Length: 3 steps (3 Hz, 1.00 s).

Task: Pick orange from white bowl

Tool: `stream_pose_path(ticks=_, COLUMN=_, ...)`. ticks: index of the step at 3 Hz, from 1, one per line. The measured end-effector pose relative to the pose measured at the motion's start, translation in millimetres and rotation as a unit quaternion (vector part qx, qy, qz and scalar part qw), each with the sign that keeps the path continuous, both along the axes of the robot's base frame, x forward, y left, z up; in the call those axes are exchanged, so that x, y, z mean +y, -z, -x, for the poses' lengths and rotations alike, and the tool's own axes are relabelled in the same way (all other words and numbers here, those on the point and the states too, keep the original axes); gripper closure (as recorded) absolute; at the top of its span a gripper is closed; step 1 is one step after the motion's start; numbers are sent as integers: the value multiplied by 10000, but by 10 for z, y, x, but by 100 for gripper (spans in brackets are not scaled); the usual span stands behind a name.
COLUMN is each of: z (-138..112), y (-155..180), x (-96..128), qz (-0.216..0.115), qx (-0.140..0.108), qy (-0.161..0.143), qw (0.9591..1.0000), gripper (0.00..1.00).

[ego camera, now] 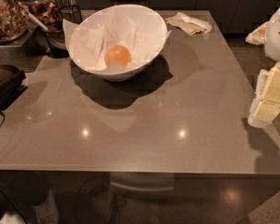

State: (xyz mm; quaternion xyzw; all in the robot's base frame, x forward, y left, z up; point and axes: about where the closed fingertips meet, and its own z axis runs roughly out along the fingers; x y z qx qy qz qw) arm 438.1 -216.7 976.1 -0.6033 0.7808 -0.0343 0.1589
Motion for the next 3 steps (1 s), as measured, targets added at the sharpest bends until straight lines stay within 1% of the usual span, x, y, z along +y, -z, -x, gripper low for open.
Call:
stream_pose_path(ticks=1, z=0, y=0, x=0, qz=0, qx=0, qy=0, qw=10000, gripper=0)
stream_pose_path(ticks=2, z=-60, y=-4, x=46, qz=7, qx=20, qy=100, qw=9999, gripper=0)
stream_pose_path(ticks=3, z=-298, y=29, x=142, qz=172, qx=265, qy=297, qw=9991, gripper=0)
